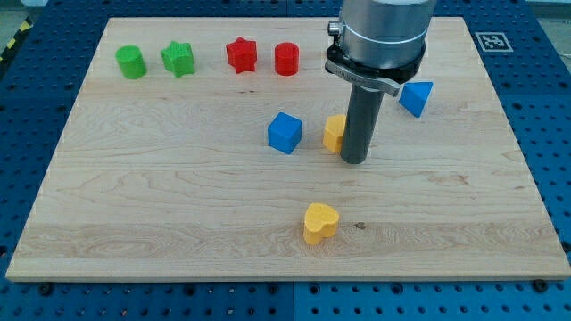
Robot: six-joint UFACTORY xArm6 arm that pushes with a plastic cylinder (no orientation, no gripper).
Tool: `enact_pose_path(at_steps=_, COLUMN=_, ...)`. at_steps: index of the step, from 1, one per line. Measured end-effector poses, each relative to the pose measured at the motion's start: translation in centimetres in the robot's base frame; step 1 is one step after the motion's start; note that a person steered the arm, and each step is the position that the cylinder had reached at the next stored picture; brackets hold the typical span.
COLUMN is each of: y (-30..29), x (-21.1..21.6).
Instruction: Place the arm at the bottom left of the yellow heart
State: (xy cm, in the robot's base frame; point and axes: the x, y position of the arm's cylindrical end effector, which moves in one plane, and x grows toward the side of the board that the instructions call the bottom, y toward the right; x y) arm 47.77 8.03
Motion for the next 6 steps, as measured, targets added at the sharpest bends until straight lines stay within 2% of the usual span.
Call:
enact_pose_path(at_steps=1, y=0.3, x=3.0)
enact_pose_path(at_steps=2, y=-2.4, x=4.2)
enact_pose_path(at_steps=3, y=-8.0, x=4.6)
enact_pose_path(at_steps=4, y=-12.7, x=7.4)
enact_pose_path(at_steps=5, y=-13.9, x=11.2)
enact_pose_path(at_steps=6, y=-12.0, x=14.1)
